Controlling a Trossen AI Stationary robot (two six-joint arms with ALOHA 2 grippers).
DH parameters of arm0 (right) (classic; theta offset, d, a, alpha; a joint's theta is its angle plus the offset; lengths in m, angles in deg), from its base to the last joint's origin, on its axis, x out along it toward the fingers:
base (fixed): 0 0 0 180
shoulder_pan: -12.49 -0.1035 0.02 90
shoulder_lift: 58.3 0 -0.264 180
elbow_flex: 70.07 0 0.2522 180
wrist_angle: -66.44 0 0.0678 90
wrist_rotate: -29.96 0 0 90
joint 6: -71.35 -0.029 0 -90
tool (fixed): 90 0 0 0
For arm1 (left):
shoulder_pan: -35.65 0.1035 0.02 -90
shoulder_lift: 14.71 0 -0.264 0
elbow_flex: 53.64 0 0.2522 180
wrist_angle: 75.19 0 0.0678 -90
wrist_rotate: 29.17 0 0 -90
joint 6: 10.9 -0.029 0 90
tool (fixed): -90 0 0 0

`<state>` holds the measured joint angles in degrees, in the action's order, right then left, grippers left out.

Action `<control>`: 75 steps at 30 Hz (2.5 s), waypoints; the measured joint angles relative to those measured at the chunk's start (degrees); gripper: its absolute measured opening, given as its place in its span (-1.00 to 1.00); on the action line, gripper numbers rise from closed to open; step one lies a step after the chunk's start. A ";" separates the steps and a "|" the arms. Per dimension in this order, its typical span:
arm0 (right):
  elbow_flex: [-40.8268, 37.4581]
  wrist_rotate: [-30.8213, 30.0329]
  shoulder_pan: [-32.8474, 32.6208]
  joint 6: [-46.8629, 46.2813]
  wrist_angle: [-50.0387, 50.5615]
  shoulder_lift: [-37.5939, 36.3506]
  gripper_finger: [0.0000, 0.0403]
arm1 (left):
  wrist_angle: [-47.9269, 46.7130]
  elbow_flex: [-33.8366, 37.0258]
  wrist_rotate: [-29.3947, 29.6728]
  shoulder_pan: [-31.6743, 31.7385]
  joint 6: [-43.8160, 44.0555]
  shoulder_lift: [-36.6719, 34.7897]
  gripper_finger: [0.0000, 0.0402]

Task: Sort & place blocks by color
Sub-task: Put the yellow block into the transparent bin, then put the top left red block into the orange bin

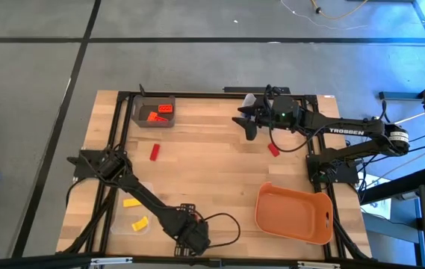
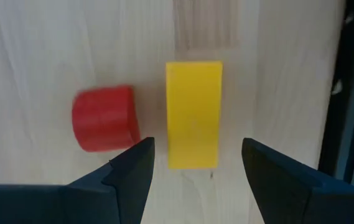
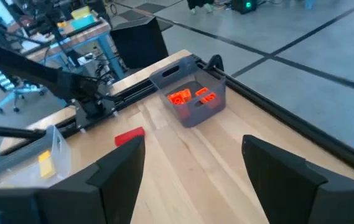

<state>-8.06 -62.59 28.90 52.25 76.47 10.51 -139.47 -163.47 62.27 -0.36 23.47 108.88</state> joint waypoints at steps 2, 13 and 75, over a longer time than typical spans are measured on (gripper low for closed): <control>0.00 -0.14 0.00 -0.10 -0.02 0.00 0.33 | 0.33 0.66 -0.66 -0.29 0.92 0.00 0.16; 0.00 -0.87 0.00 -0.10 0.07 0.00 0.33 | 5.98 6.29 1.68 -1.16 2.75 -0.44 0.16; 0.00 -5.57 -0.07 -10.47 -1.12 0.10 0.33 | 6.68 53.44 -7.02 -18.93 23.77 -47.18 -0.07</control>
<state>-8.06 -68.17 28.83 41.78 75.35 10.61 -132.79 -110.03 55.25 -19.30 47.24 61.71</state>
